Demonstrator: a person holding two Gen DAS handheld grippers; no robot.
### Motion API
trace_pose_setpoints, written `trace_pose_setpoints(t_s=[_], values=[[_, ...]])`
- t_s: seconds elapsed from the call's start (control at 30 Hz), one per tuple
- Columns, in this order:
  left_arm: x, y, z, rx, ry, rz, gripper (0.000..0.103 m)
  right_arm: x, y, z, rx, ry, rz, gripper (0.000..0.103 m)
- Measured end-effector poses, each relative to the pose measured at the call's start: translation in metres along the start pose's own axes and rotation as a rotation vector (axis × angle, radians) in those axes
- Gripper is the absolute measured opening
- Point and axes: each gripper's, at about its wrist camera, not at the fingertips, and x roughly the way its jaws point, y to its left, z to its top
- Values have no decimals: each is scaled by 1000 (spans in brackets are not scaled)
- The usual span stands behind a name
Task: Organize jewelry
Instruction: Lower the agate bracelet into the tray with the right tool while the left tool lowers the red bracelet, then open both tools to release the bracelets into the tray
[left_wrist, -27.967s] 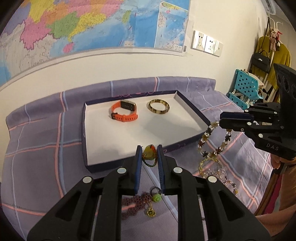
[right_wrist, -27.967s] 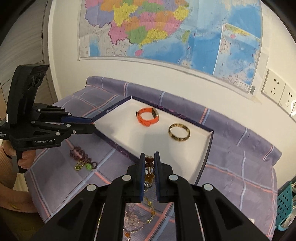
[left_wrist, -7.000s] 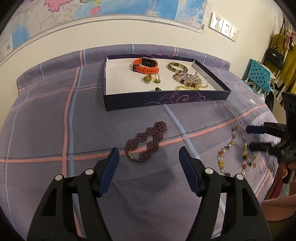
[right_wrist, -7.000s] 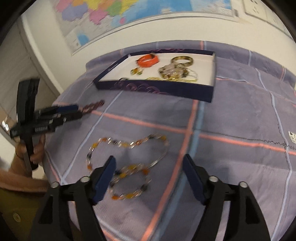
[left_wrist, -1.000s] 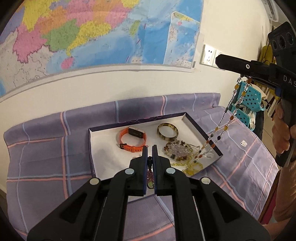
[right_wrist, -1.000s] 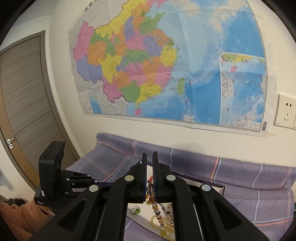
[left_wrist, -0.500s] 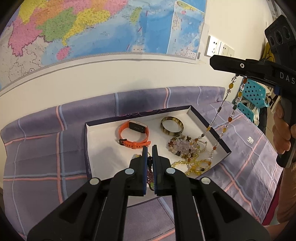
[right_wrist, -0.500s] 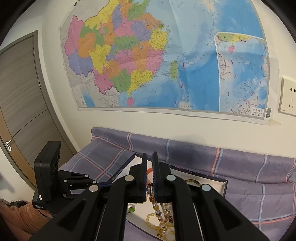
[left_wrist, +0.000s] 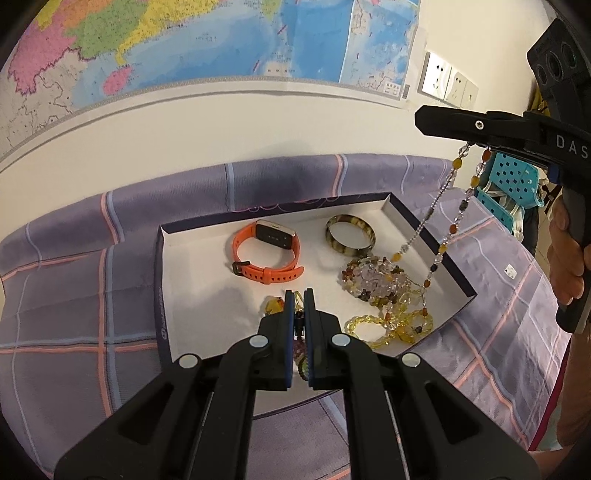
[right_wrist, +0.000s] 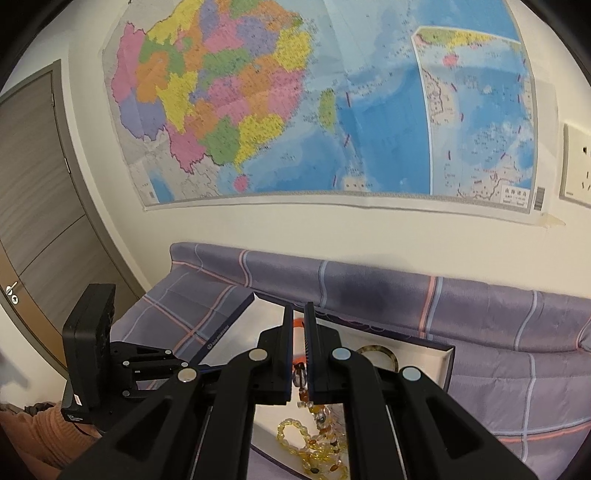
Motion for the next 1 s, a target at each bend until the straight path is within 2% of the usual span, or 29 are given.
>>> trace_pose_setpoints(t_s=[0.43,0.67,0.73,0.8,0.83,0.87,0.9,0.93,0.97,1.0], values=[[28,3,-10,-32,82,18,6,31,-28,-32,77,119,-11,5],[32,-1,-20,-30,99,24,16,47,-34,-58,108,197,-9,7],[27,-2,-22,-32,85,33,29,46,-33,-64,115,201,-5,8],[20,-4,-23,-31,62,44,41,42,-32,-69,119,194,-6,15],[16,-5,-24,-33,52,46,45,38,-29,-73,118,187,-14,26],[12,-6,-25,-35,45,51,53,35,-28,-75,114,180,-23,35],[7,-9,-27,-34,31,62,60,32,-24,-78,105,172,-31,36],[3,-11,-29,-32,19,69,70,27,-18,-84,92,166,-37,43],[-2,-14,-32,-34,7,87,78,23,-14,-89,83,158,-42,55],[-6,-15,-35,-40,-4,103,91,19,-11,-92,79,150,-47,62]])
